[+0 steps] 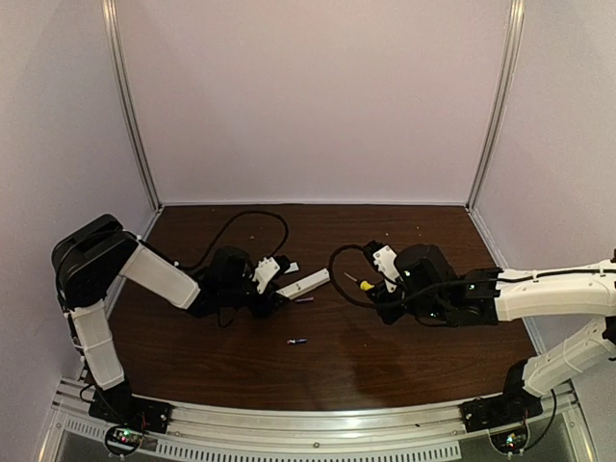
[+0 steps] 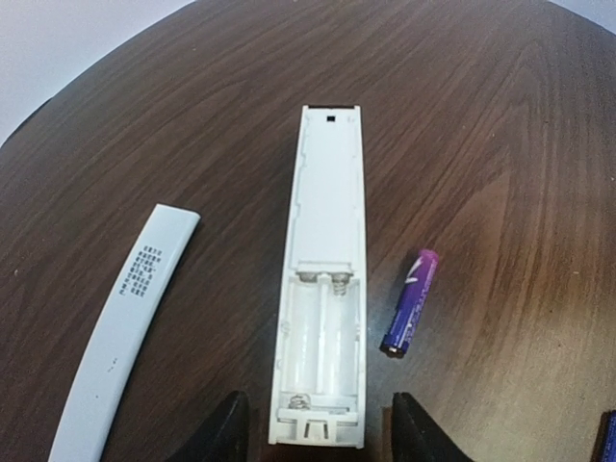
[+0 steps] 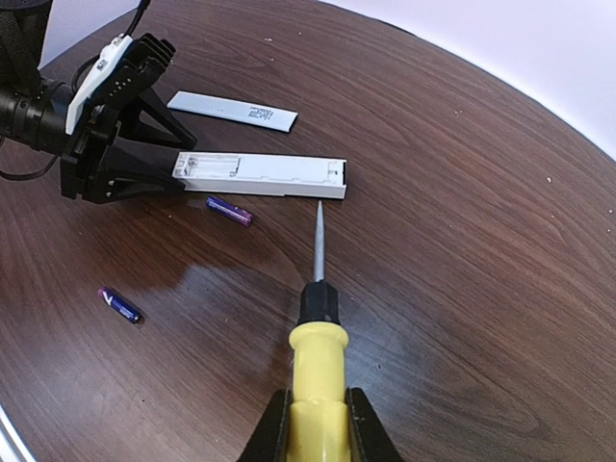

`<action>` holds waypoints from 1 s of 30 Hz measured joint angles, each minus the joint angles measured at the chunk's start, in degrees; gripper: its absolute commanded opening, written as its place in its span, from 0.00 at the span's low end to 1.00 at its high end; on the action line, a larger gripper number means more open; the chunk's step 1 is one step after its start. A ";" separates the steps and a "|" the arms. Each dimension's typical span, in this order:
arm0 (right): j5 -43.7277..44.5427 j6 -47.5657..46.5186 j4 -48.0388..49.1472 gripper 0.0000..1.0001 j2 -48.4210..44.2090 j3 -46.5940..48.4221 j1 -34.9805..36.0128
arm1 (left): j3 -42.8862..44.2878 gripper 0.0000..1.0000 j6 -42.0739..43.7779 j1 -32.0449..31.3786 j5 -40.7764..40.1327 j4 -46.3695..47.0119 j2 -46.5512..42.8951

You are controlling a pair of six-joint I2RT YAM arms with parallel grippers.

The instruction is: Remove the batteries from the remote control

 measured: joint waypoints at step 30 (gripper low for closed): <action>-0.79 1.49 15.69 0.00 3.69 -7.54 -0.50 | -9.14 0.98 -3.58 0.00 -6.95 2.05 -15.34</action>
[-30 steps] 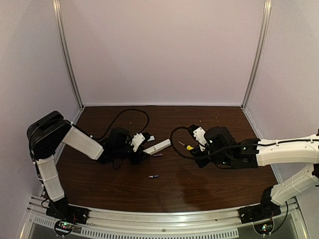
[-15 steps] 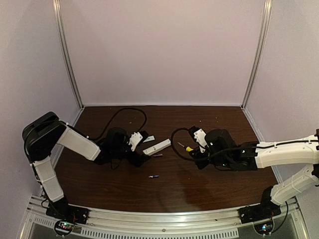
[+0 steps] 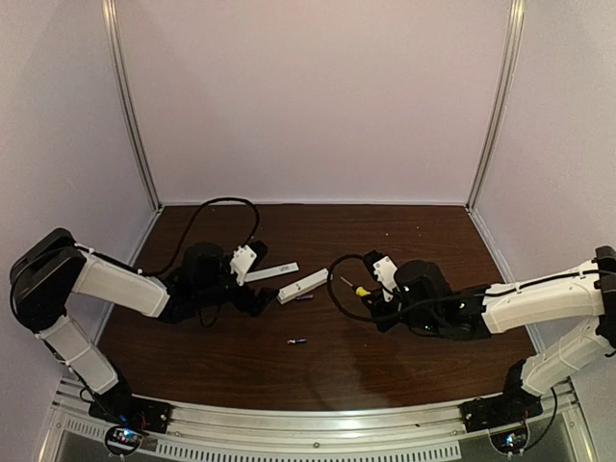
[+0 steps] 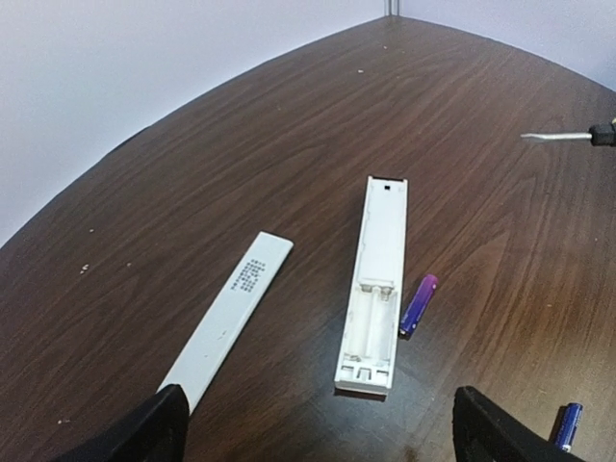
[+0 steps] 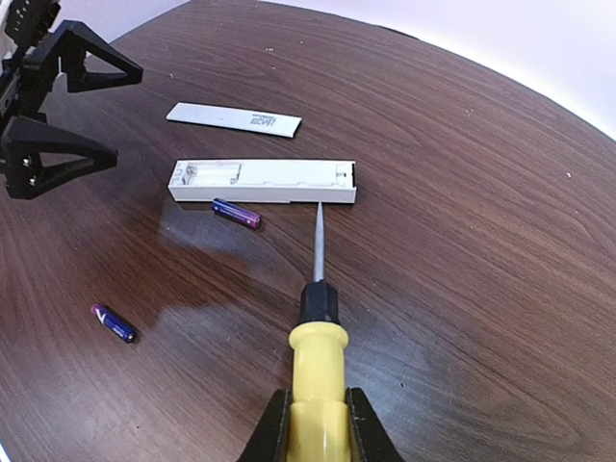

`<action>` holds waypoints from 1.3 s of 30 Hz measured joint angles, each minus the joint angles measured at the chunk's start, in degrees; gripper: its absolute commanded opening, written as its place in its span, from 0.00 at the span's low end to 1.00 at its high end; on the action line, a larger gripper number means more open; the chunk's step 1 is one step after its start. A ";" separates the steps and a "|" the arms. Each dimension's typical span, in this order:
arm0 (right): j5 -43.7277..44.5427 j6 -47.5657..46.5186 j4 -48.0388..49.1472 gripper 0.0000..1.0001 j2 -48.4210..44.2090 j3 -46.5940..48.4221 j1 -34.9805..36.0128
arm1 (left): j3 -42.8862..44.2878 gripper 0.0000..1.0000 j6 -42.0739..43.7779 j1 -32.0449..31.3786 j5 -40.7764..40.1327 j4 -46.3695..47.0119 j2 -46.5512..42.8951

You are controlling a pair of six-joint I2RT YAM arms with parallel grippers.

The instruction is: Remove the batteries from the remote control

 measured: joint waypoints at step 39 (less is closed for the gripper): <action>4.81 1.05 20.35 0.07 20.85 -2.62 -0.02 | -6.14 0.97 -9.53 0.00 -21.05 -10.80 -18.58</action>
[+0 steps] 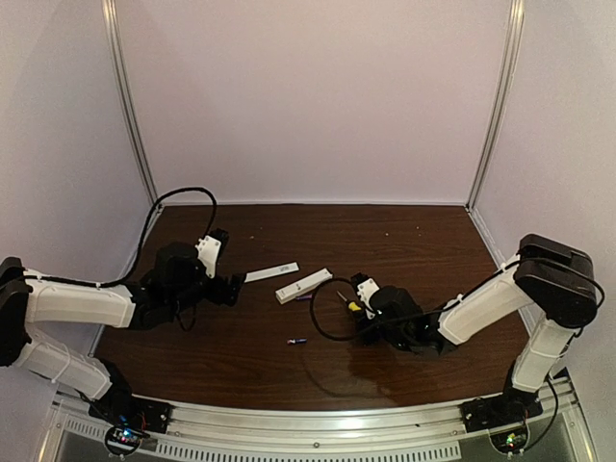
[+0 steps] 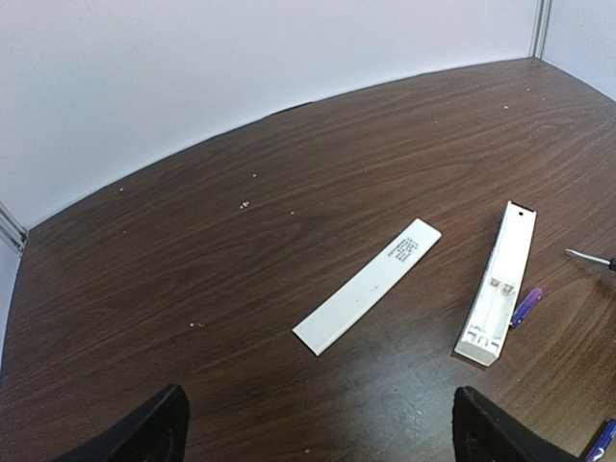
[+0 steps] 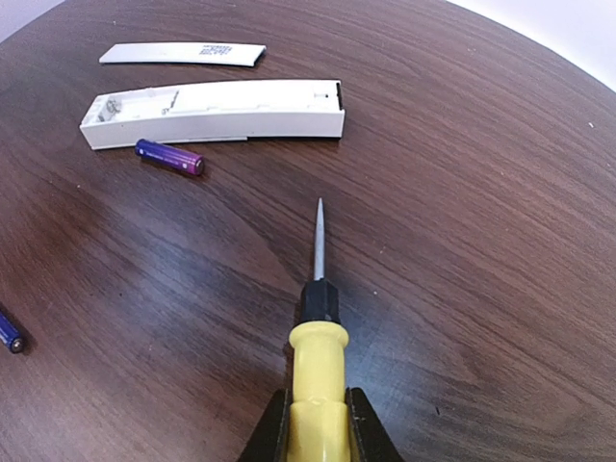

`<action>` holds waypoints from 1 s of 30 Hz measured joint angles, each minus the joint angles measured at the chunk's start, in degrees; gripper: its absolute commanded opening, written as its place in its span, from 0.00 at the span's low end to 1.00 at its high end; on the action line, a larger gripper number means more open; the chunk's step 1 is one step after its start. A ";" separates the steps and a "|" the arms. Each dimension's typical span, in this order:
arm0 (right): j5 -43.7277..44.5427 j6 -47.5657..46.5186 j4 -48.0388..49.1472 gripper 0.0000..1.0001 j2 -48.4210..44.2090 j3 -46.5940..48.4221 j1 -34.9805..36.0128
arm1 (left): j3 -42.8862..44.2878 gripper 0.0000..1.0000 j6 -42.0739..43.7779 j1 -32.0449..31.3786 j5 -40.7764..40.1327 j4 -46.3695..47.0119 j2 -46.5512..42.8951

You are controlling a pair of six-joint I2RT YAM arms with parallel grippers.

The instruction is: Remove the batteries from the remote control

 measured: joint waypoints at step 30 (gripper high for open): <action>-2.84 0.52 -3.02 0.37 5.14 5.07 -0.11 | -0.13 0.96 -1.64 0.00 -0.33 -1.27 -0.09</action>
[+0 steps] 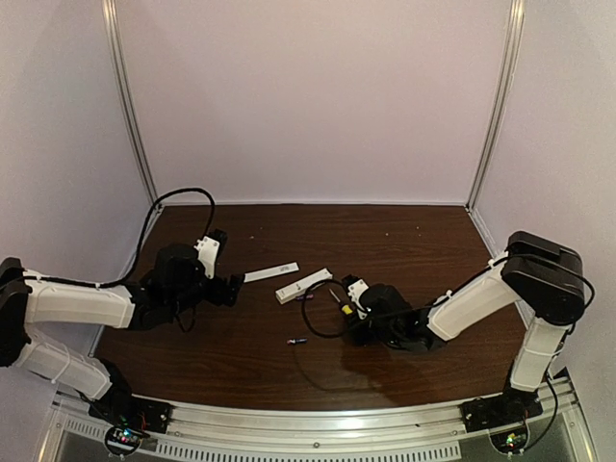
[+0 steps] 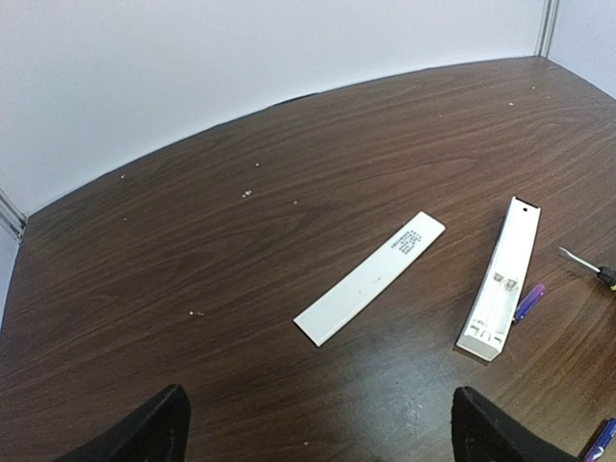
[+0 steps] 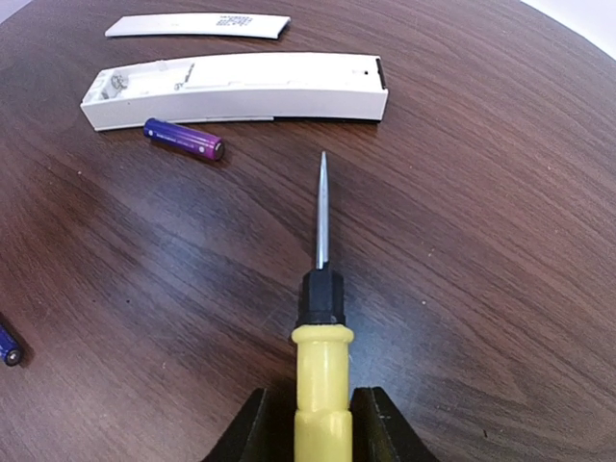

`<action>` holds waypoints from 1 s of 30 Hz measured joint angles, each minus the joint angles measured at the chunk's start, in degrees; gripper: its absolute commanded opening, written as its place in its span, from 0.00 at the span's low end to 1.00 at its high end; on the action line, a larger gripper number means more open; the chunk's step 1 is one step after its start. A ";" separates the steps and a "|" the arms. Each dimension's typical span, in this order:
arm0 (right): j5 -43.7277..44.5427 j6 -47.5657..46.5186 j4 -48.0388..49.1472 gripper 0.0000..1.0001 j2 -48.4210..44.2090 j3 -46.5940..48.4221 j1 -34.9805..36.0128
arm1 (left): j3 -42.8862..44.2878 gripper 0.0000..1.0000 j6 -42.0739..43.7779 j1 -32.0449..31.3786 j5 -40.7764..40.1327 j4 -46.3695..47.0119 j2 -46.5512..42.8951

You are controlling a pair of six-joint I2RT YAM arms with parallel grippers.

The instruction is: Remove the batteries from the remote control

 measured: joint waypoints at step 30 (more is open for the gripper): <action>4.11 -6.97 -18.99 1.00 -27.65 2.62 -7.37 | -2.56 0.97 7.37 0.00 -16.39 3.63 -5.16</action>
